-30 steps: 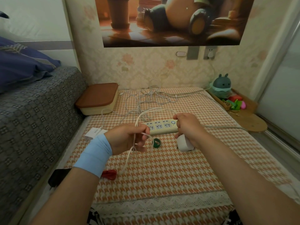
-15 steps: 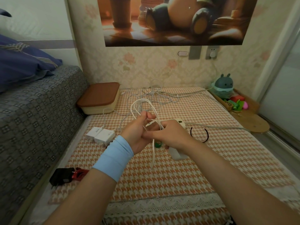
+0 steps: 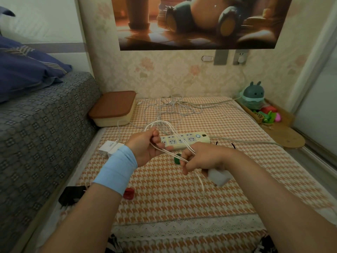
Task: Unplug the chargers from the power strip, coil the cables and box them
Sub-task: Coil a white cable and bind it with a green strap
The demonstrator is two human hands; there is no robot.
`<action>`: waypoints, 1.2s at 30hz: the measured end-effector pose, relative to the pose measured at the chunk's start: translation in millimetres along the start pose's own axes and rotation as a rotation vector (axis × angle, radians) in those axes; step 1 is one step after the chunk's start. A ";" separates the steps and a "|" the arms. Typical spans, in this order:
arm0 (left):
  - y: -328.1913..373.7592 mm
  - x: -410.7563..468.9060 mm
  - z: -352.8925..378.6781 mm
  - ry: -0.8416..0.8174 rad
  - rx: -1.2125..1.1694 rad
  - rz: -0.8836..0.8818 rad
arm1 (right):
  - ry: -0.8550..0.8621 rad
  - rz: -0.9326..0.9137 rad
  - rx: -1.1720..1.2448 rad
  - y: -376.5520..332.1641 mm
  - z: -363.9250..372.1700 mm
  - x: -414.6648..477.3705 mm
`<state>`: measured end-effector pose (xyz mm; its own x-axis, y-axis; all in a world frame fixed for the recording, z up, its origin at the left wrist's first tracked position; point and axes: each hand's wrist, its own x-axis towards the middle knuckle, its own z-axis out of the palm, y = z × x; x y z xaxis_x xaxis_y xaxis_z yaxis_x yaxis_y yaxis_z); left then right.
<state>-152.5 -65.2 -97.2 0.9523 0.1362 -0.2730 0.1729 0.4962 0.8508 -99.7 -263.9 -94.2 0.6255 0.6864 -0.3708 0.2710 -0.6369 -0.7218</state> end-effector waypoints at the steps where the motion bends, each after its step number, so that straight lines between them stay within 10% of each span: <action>1: 1.0 0.4 0.2 0.013 -0.003 -0.007 | -0.013 0.020 -0.035 0.6 -1.5 -0.5; 6: 6.3 2.2 5.7 0.199 0.381 0.211 | -0.098 0.060 -0.232 8.4 -3.8 2.7; 11: 14.8 1.1 -14.4 0.310 0.829 0.505 | -0.173 0.127 0.111 17.2 -15.3 -8.5; 22: 15.2 3.6 -27.1 0.105 0.517 0.462 | -0.255 0.239 0.018 13.4 -21.2 -7.7; 28: 14.0 4.5 -25.1 0.261 1.083 0.476 | -0.241 0.241 -0.116 14.0 -17.0 -4.0; 36: 12.7 13.2 -29.3 0.286 0.391 0.094 | -0.206 0.115 -0.143 13.3 -2.7 -1.9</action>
<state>-145.1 -32.0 -103.2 0.8706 0.4220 -0.2529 0.2231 0.1194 0.9674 -95.3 -274.6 -101.5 0.4999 0.6545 -0.5672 0.3169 -0.7478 -0.5835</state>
